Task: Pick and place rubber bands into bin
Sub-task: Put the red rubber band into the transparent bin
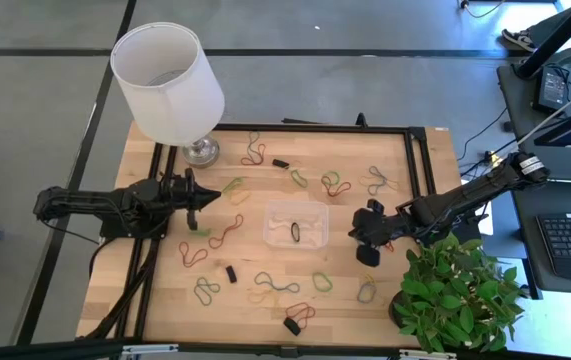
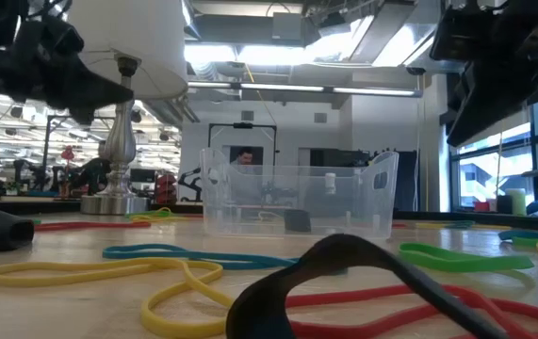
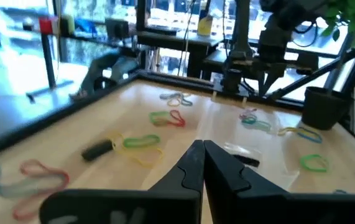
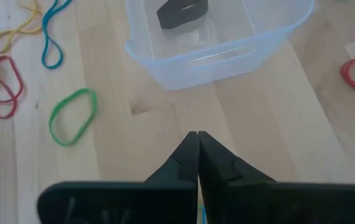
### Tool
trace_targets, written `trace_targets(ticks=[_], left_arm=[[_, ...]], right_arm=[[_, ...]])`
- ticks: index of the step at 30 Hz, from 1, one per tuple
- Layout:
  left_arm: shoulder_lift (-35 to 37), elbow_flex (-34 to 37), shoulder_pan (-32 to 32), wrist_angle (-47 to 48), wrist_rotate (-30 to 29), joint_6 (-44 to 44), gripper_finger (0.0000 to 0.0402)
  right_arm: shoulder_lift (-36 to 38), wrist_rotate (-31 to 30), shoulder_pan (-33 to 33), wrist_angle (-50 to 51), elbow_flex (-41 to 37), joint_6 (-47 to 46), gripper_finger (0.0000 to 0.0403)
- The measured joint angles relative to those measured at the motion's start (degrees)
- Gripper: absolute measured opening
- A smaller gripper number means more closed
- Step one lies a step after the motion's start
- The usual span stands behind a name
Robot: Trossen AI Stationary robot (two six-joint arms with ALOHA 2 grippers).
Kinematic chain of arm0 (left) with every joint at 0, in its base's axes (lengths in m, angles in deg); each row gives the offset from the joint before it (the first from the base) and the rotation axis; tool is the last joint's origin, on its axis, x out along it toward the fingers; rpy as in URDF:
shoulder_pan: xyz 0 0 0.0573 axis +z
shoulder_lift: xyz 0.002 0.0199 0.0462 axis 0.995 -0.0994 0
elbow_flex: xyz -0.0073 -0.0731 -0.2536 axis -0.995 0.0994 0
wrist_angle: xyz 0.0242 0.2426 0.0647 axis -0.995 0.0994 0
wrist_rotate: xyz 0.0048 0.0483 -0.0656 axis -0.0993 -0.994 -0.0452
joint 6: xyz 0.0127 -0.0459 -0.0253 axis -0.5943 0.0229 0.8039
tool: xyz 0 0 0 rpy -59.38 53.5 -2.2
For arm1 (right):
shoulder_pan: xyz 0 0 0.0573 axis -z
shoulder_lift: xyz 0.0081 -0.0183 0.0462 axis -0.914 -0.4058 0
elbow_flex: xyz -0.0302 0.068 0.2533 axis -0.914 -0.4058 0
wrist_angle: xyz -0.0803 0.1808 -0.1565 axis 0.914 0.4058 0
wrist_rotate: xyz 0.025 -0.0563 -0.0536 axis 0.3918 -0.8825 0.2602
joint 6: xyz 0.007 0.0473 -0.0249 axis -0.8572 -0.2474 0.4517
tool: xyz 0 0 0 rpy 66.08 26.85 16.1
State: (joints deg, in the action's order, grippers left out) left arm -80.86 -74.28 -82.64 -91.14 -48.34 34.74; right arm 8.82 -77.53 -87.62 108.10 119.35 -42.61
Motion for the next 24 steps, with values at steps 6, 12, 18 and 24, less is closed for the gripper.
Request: trace_targets(ticks=[6, 12, 18, 24], left_arm=[[-3.8, -7.5, 0.1, -0.1, -3.8, -7.0, 0.0003], [-15.6, -21.3, -0.4, 11.0, -3.3, -10.3, 0.0003], [-34.1, -38.6, -2.4, 29.8, -3.5, -8.3, 0.0003], [-52.9, -53.1, -5.3, 45.0, -3.4, 0.2, 0.0003]], right_arm=[[0.0, 0.0, 0.0, -0.2, 0.0, -3.2, 0.0007], [0.0, 1.7, 0.9, 0.5, -0.1, 2.6, 0.0002], [2.3, 4.9, 3.4, -2.7, -3.3, 8.1, 0.0002], [9.7, 5.1, 4.4, -4.3, -7.8, 14.2, 0.0001]])
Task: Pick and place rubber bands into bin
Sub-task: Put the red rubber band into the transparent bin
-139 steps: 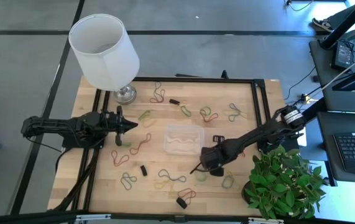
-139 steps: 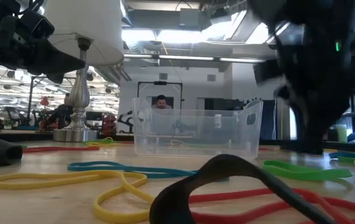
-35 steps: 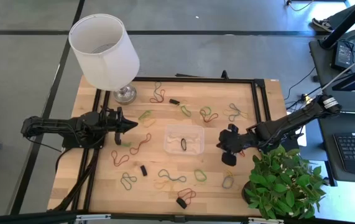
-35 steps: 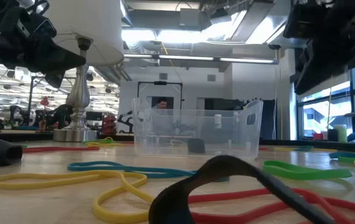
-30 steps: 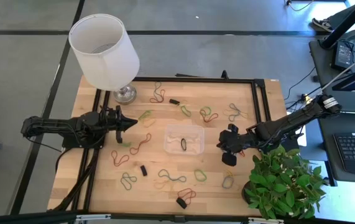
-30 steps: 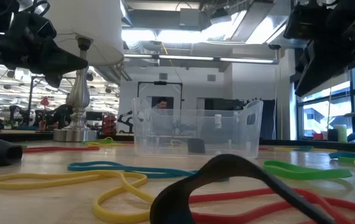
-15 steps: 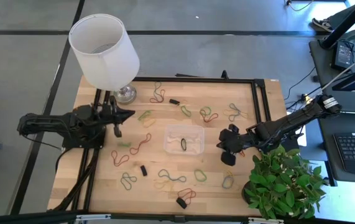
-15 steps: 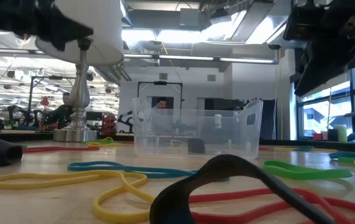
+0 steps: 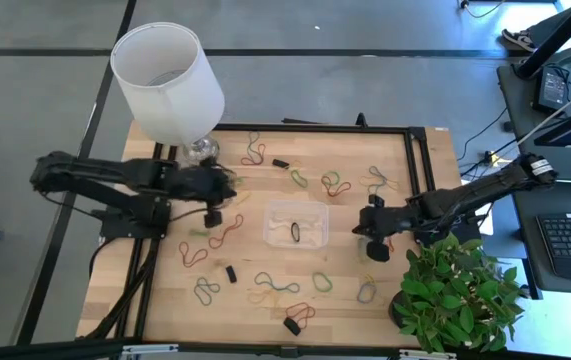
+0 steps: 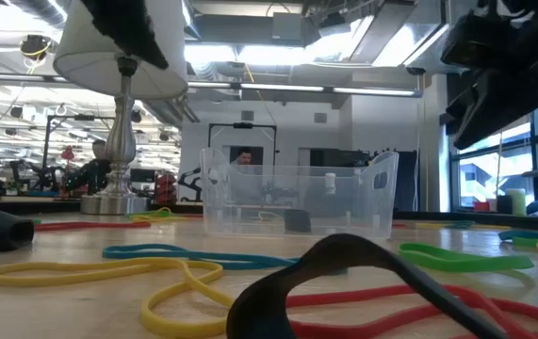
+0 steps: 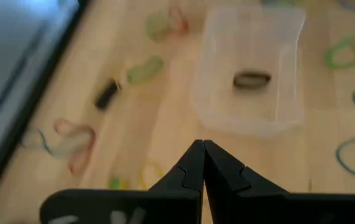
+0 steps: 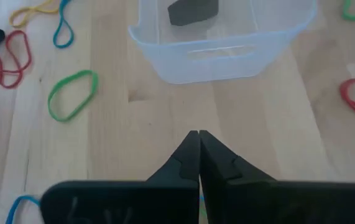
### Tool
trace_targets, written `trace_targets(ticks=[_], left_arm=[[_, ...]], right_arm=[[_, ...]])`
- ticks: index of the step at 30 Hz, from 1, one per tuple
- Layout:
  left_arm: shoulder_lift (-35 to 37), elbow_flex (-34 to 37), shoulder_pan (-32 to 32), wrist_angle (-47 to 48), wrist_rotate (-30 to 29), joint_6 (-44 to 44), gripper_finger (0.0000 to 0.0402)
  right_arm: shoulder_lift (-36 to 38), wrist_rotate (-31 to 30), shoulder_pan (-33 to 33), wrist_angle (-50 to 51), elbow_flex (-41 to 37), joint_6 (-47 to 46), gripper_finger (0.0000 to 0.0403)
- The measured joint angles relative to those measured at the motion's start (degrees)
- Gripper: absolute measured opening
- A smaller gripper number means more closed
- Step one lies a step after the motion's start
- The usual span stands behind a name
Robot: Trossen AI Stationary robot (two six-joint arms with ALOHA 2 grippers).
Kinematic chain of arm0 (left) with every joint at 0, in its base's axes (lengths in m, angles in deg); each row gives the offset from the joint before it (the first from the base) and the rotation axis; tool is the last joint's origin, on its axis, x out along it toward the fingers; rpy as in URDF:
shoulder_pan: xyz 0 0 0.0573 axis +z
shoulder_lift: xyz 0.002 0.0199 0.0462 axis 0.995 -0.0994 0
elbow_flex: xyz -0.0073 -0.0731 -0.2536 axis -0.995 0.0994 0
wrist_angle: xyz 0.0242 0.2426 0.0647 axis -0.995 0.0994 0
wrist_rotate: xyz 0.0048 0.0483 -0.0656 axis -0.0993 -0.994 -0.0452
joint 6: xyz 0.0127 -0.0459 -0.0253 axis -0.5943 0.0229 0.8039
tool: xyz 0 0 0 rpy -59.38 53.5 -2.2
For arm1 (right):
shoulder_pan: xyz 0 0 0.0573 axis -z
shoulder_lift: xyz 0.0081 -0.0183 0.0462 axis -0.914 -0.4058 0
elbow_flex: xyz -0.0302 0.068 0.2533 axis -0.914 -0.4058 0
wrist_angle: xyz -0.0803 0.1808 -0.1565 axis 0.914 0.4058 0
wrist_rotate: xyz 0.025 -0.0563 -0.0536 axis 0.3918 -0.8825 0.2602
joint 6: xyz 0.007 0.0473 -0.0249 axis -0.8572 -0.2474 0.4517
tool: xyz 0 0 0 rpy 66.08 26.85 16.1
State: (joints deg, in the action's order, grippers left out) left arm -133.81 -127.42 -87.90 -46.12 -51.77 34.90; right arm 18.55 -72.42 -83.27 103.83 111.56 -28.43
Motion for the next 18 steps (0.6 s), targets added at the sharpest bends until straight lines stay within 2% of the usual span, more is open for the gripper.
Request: trace_targets(ticks=[6, 12, 18], left_arm=[[-13.6, -5.5, -0.8, 8.2, 0.2, 12.7, 0.0003], [-22.3, -5.6, -1.2, 9.1, 9.8, 26.1, 0.0004], [-29.6, -5.6, -4.5, 9.3, 12.3, 29.8, 0.0032]], right_arm=[[8.1, 0.0, 0.0, -0.6, -4.4, 0.7, 0.0001], [12.8, 0.1, 0.0, -1.3, -6.0, 0.9, 0.0000], [14.5, 1.5, 0.0, -1.2, -6.0, 4.0, 0.0000]])
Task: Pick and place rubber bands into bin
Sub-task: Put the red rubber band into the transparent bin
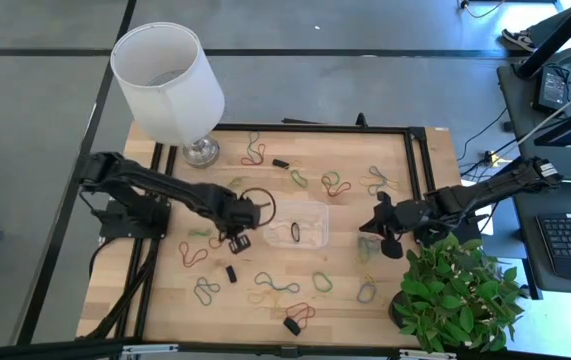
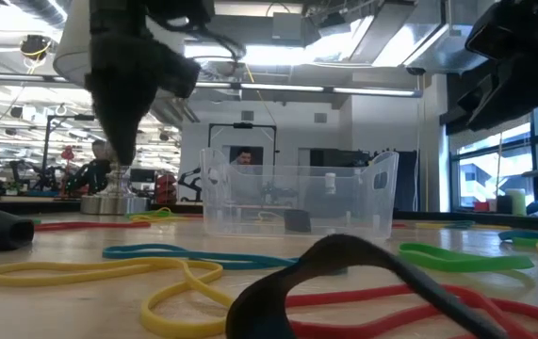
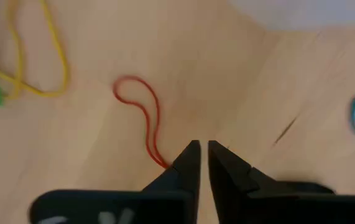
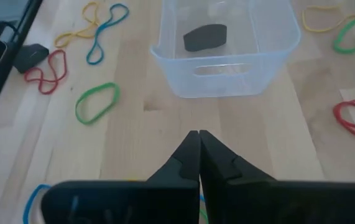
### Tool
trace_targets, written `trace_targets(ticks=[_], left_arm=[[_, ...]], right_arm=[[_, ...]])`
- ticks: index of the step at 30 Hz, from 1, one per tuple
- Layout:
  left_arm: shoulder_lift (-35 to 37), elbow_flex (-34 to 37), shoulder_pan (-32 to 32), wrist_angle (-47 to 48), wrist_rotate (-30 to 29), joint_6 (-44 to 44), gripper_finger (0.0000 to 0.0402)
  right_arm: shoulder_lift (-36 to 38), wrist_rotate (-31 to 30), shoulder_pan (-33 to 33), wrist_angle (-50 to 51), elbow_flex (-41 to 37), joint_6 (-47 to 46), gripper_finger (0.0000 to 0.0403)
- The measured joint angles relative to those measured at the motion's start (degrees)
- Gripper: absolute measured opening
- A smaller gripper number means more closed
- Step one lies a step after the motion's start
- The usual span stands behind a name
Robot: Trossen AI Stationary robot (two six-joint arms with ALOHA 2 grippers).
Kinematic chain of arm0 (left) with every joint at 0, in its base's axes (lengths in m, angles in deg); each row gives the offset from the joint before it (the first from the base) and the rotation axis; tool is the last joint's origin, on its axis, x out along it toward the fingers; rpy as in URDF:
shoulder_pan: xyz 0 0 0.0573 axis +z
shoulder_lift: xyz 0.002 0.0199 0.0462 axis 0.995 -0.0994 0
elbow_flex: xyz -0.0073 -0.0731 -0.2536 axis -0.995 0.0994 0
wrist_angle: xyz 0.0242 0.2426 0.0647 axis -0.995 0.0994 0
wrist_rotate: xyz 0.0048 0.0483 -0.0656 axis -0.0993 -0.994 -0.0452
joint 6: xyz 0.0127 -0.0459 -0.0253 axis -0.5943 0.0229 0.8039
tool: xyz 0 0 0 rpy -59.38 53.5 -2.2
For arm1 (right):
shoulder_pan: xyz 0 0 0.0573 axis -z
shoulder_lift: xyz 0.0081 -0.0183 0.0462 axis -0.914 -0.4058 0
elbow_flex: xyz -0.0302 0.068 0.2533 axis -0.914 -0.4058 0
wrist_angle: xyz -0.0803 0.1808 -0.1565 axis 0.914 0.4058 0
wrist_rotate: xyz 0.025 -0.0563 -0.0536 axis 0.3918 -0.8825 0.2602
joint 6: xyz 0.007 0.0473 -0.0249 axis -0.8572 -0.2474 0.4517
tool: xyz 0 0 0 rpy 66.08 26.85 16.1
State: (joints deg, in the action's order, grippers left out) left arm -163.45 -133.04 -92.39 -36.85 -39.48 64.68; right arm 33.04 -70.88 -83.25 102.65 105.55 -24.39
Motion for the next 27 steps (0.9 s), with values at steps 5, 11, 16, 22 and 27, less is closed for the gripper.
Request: trace_targets(ticks=[5, 11, 16, 22, 27], left_arm=[[-5.7, 0.0, -1.6, 0.3, -3.8, 2.2, 0.0087], [-11.6, 0.0, -1.0, 2.6, -6.9, 10.7, 0.0143], [-15.9, -0.3, -0.1, 3.4, -5.6, 12.3, 0.0152], [-17.5, -0.5, 0.1, 2.7, -2.3, 7.6, 0.0083], [-15.0, 0.0, 0.1, 3.2, -2.2, 8.6, 0.0008]], right_arm=[[0.0, 0.9, 0.0, -0.1, 0.0, 2.3, 0.0000], [0.0, 1.1, 0.0, -0.1, 0.0, 2.9, 0.0000], [0.0, 1.1, 0.0, -0.1, 0.0, 2.7, 0.0000], [0.0, 1.1, 0.0, -0.2, 0.0, 1.1, 0.0001], [0.0, 0.9, 0.0, -1.6, 0.0, 1.1, 0.0004]])
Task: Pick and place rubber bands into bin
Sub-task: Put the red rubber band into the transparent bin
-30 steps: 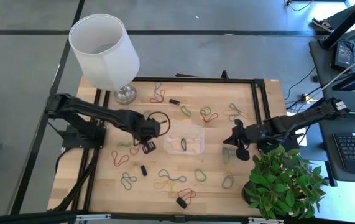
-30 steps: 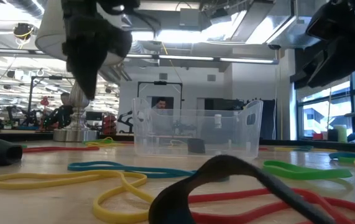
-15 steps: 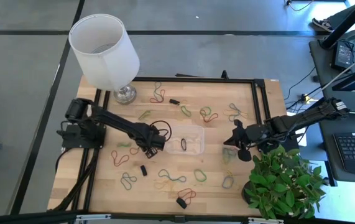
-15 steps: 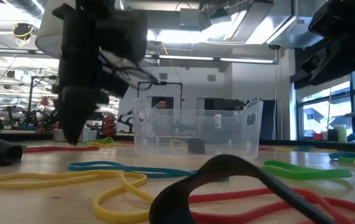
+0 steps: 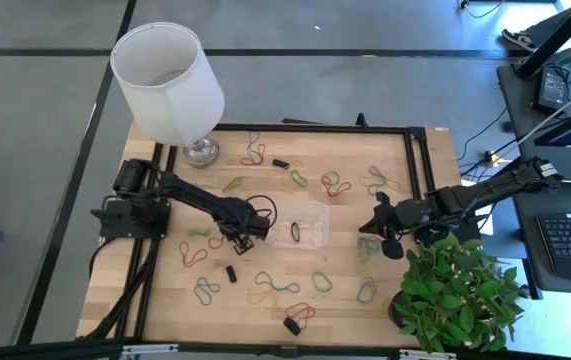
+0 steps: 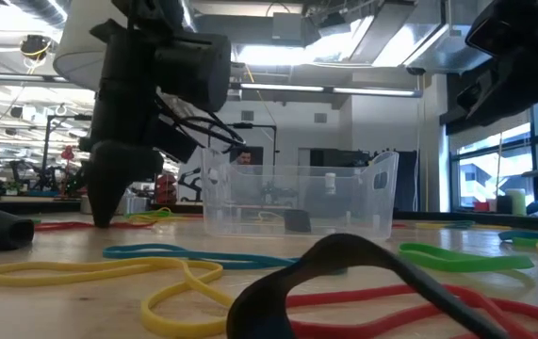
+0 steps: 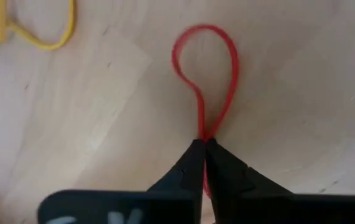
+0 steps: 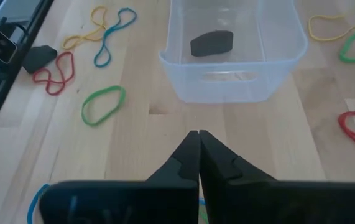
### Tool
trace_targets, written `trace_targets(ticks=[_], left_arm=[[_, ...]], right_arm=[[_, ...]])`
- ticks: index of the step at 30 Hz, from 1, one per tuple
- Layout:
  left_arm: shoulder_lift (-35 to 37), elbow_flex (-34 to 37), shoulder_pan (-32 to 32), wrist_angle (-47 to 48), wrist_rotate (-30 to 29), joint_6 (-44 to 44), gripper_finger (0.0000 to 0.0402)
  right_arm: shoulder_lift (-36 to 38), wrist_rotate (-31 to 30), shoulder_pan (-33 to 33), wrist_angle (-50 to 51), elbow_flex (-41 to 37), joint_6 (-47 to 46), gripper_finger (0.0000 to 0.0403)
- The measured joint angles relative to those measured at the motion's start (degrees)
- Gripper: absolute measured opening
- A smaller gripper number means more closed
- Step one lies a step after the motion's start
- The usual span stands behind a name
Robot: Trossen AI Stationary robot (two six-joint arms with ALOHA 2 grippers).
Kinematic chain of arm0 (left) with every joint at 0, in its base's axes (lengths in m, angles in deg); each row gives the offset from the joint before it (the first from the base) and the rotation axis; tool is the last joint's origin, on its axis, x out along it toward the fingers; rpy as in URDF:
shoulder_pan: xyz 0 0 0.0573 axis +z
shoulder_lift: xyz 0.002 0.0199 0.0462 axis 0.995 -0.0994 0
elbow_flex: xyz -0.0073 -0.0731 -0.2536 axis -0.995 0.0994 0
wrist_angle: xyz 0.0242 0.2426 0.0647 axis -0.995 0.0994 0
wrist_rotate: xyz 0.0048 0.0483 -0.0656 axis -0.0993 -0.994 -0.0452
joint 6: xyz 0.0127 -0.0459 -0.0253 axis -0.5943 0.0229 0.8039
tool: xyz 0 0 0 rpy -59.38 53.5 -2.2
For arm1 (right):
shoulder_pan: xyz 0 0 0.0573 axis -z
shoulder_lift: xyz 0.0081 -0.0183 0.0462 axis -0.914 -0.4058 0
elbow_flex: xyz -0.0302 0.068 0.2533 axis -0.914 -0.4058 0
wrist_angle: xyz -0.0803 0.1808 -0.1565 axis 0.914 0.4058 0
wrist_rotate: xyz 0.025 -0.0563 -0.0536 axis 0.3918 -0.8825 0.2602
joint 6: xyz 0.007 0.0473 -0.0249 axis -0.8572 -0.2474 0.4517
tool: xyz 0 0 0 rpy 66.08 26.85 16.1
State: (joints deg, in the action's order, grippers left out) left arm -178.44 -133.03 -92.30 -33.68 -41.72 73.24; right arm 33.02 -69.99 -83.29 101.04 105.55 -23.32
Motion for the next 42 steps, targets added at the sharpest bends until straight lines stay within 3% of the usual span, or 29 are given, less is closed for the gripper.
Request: trace_targets(ticks=[9, 13, 17, 23, 32, 36, 42], left_arm=[[13.2, -5.8, -0.6, 16.6, -1.4, 1.7, 0.0002], [17.7, -12.1, -0.5, 20.9, -4.9, -2.2, 0.0002], [17.8, -21.0, 0.0, 22.2, -8.3, -7.6, 0.0002], [10.2, -36.3, 1.1, 23.1, -12.4, -16.3, 0.0002], [-8.7, -57.8, 2.6, 23.0, -14.5, -29.8, 0.0002], [-15.2, -62.7, 2.7, 22.9, -13.8, -33.5, 0.0002], [-21.7, -63.2, 2.7, 23.8, -11.6, -34.9, 0.0002]], right_arm=[[0.0, -0.1, 0.0, -0.6, 0.0, -0.1, 0.0005], [-0.1, -0.1, 0.0, -0.7, 0.0, -1.0, 0.0005], [-0.1, -0.2, 0.0, -0.7, 0.0, -1.6, 0.0006], [-0.1, -0.4, 0.2, -0.8, 0.0, -1.5, 0.0006], [-0.1, -0.8, 0.2, -1.0, 0.0, -1.3, 0.0006], [-0.1, -0.8, 0.2, -1.0, 0.0, -1.2, 0.0006], [-0.1, -0.8, 0.2, -1.0, 0.0, -1.2, 0.0006]])
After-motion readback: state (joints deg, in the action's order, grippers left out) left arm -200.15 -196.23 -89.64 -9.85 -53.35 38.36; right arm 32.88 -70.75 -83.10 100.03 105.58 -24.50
